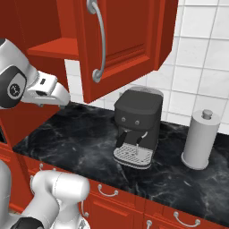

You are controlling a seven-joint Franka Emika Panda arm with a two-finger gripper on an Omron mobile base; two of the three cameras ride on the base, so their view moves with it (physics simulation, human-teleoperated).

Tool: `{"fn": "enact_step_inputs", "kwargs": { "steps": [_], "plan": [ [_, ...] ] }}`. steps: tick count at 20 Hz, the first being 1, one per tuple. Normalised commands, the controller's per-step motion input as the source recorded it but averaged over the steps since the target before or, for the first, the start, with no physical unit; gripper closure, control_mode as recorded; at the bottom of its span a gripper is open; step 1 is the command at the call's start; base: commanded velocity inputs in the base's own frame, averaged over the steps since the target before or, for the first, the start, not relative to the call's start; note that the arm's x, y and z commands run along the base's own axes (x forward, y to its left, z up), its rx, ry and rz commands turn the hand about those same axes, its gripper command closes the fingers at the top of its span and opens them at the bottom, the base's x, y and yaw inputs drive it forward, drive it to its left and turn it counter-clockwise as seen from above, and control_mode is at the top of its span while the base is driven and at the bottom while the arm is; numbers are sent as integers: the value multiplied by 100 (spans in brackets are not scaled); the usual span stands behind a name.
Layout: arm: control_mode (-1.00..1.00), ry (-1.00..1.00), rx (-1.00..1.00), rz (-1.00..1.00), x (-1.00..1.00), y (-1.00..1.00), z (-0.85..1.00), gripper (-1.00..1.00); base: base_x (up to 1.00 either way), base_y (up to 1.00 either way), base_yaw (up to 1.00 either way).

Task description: There is a bowl on the dining counter. Grab a lemon wedge from the fridge and place it in the bowl. Then get the liquor bottle and glass cup from the cabinet and place them next to the bowl.

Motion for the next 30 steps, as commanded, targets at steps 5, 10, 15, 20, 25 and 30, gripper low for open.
{"fn": "enact_step_inputs", "kwargs": {
  "steps": [5, 10, 15, 20, 25, 30],
  "plan": [
    [100, 0, 0, 0, 0, 0, 0, -100, -37, 35, 3],
    [100, 0, 0, 0, 0, 0, 0, -100, -5, 54, 0],
    [100, 0, 0, 0, 0, 0, 0, -100, 10, 55, 0],
    [100, 0, 0, 0, 0, 0, 0, -100, 56, 10, 0],
    [100, 0, 0, 0, 0, 0, 0, -100, 76, -4, -1],
    [100, 0, 0, 0, 0, 0, 0, -100, 77, 0, 0]
  ]
}}
